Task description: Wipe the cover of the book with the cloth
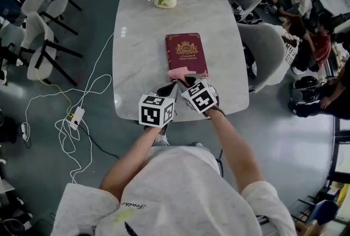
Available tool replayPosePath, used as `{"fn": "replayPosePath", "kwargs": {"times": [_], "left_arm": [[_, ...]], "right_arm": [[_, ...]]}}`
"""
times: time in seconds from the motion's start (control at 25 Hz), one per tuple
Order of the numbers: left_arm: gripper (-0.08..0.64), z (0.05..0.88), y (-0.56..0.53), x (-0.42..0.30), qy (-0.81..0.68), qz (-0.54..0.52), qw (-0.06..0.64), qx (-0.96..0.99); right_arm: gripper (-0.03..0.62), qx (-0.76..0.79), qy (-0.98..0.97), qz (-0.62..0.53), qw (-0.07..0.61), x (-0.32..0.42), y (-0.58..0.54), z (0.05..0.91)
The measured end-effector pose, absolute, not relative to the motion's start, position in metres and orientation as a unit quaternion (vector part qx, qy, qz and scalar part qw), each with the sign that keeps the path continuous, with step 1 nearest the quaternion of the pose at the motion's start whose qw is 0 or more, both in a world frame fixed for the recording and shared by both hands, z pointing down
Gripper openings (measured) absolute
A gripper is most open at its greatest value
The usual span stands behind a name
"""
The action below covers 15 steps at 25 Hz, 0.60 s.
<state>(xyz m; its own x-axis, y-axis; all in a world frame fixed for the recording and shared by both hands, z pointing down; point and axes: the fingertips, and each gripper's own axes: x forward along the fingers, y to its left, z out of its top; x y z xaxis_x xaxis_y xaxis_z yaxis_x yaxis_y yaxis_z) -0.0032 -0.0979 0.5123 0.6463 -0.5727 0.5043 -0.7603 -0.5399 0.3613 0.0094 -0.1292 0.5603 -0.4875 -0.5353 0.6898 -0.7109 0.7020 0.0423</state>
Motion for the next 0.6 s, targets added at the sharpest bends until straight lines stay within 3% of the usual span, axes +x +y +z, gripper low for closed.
{"fn": "replayPosePath", "kwargs": {"times": [0.6], "left_arm": [[0.008, 0.513, -0.098, 0.04, -0.408, 0.169, 0.282, 0.852]], "right_arm": [[0.02, 0.356, -0.859, 0.118, 0.347, 0.062, -0.128, 0.564]]}}
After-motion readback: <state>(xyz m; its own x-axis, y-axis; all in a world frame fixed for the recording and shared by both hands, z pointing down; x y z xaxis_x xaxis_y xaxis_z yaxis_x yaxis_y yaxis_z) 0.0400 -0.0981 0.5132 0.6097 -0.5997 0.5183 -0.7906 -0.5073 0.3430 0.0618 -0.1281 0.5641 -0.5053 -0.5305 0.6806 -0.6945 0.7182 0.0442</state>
